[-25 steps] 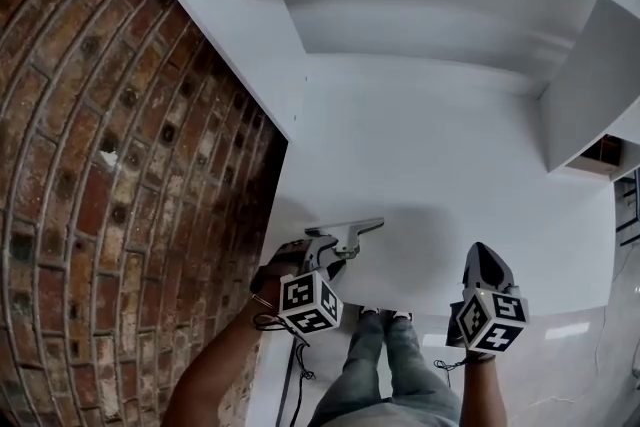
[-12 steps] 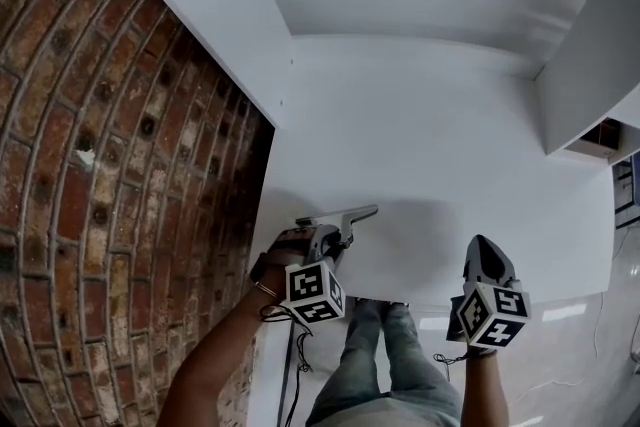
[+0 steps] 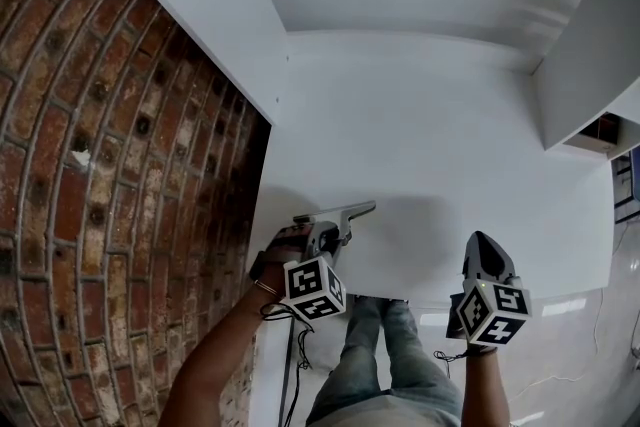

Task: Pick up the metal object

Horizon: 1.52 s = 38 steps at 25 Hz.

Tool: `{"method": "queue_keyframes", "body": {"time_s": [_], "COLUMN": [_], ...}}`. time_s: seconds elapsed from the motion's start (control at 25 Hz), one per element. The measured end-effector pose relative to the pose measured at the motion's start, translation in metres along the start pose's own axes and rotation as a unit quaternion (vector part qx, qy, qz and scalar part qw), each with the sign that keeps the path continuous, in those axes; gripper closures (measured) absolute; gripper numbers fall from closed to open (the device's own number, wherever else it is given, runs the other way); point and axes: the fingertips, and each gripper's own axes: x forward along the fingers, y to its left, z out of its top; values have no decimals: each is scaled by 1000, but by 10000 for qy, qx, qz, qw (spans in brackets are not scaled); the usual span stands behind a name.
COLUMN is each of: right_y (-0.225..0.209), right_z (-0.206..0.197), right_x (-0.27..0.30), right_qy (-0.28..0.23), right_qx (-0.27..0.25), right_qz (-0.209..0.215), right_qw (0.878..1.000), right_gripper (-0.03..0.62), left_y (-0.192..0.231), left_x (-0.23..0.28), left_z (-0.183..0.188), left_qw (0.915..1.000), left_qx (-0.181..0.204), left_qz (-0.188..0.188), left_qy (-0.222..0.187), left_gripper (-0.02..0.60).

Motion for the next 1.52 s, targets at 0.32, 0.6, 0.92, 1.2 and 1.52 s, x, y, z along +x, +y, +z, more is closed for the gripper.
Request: {"method": "queue_keyframes", "body": {"time_s": [0.32, 0.6, 0.92, 1.2, 1.52], "right_y": [1, 0, 7, 5, 4], "right_z": [5, 17, 34, 48, 61], "right_x": [2, 2, 6, 9, 15], "right_qy": [-30, -94, -175, -247, -266], "right_qx": [12, 18, 4, -10, -53], "right_qz": [38, 28, 42, -25, -27], "right_qw": [10000, 10000, 9998, 9997, 9996], "right_gripper": [593, 593, 593, 593, 593], "left_y": [5, 22, 38, 52, 61], "left_x": [-2, -8, -8, -5, -6], "left_z": [1, 1, -2, -6, -5], "left_qw": [10000, 9996, 9985, 9954, 9911], "left_qx": [-81, -269, -507, -849, -1160], "left_qz": [-33, -44, -210, -449, -651], "left_qy": [12, -1, -45, -69, -45], "left_gripper": [508, 543, 561, 563, 566]}}
